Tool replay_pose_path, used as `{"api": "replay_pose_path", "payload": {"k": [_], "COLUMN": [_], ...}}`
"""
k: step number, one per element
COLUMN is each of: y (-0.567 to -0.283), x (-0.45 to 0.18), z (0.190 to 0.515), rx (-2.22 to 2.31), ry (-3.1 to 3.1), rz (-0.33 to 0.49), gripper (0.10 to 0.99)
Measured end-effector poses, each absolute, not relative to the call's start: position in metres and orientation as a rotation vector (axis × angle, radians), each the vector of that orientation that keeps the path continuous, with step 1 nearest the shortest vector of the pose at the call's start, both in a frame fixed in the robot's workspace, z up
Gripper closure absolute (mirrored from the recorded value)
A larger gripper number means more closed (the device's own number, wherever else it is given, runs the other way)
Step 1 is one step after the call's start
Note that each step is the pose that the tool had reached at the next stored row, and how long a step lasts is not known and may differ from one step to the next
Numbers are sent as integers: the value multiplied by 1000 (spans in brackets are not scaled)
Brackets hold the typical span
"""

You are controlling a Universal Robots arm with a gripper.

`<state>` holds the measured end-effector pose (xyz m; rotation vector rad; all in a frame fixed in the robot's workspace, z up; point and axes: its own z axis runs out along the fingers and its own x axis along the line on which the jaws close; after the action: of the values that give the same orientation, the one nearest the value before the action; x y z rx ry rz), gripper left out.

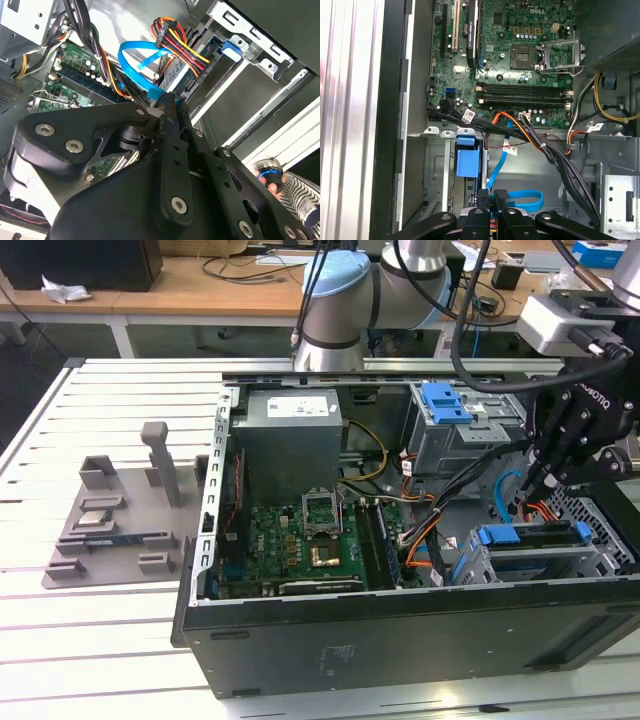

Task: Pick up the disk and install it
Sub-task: 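Insert the second disk wire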

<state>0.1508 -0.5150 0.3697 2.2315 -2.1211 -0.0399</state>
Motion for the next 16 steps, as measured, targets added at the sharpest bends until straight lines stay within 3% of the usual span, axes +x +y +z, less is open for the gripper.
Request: {"api": "replay_pose_path", "payload": {"k": [6,16], "y": [-529,-530], "x": [151,159], "z": [365,351], "rx": [2231,2228], "ry": [-2121,-2118], "rz": [-40,-34], "gripper": [925,925]}}
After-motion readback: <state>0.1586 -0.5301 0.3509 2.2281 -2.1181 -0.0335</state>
